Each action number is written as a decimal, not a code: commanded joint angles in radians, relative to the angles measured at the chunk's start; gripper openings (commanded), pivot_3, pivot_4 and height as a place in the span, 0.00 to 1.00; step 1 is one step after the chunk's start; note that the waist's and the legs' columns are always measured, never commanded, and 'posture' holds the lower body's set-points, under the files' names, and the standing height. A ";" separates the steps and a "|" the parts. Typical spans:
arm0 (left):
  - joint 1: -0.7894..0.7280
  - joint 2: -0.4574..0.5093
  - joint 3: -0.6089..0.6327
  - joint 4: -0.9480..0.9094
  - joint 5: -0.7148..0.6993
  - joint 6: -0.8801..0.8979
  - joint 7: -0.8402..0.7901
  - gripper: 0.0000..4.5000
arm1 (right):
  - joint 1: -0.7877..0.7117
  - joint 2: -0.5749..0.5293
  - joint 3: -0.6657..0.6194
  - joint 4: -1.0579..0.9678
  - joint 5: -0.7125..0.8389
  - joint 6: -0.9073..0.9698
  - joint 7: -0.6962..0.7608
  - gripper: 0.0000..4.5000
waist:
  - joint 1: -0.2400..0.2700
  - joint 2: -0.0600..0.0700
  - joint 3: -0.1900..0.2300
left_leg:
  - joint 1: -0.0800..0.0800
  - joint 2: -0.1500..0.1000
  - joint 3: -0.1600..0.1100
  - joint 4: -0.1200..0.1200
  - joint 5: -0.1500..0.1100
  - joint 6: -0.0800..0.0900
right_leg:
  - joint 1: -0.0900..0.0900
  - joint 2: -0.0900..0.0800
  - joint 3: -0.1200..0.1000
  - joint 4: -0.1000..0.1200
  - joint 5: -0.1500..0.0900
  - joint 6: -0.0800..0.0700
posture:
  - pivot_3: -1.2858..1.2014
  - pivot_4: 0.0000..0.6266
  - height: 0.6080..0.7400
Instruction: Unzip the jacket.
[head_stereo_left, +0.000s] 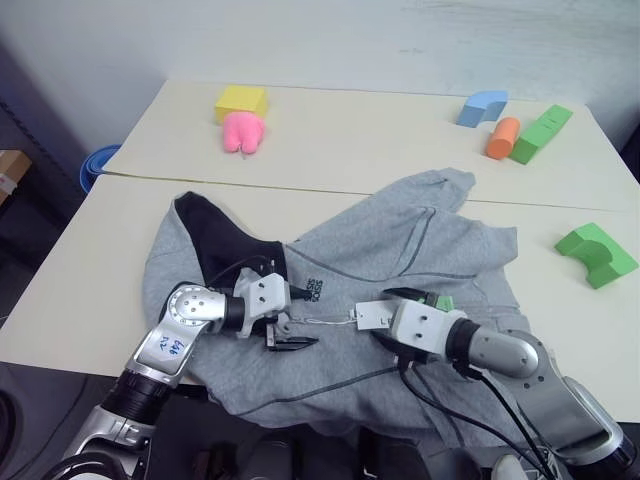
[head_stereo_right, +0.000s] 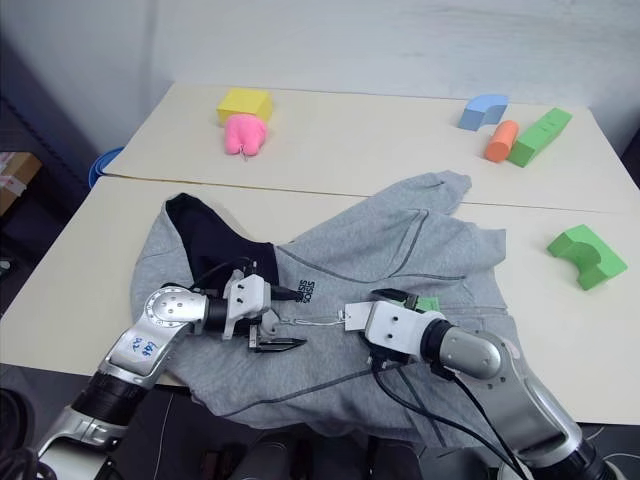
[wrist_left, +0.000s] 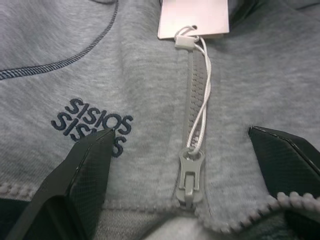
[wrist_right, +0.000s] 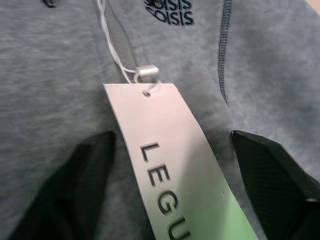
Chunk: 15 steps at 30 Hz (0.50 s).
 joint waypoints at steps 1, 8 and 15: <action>0.018 -0.002 -0.030 0.022 0.050 0.017 0.025 1.00 | 0.004 0.020 -0.006 0.041 -0.079 -0.075 -0.066 0.56 | 0.000 0.000 0.000 | 0.000 0.000 0.000 0.000 0.000 0.000 | 0.000 0.000 0.000 0.000 0.000 0.000 | 0.52 0.24 1.00; 0.033 0.009 -0.042 0.034 0.073 0.021 0.032 1.00 | 0.025 0.099 -0.105 0.033 -0.019 -0.093 -0.097 0.03 | 0.000 0.000 -0.001 | 0.001 0.000 -0.001 0.000 0.000 0.000 | 0.001 0.000 0.000 0.000 0.000 0.000 | 0.52 0.24 1.00; 0.040 -0.001 -0.057 0.055 0.097 0.037 0.066 1.00 | 0.034 0.058 -0.235 0.070 -0.110 -0.232 -0.182 0.01 | 0.001 0.000 -0.002 | 0.001 -0.001 -0.002 0.000 0.000 0.000 | 0.002 -0.001 0.001 0.000 0.000 0.000 | 0.52 0.24 1.00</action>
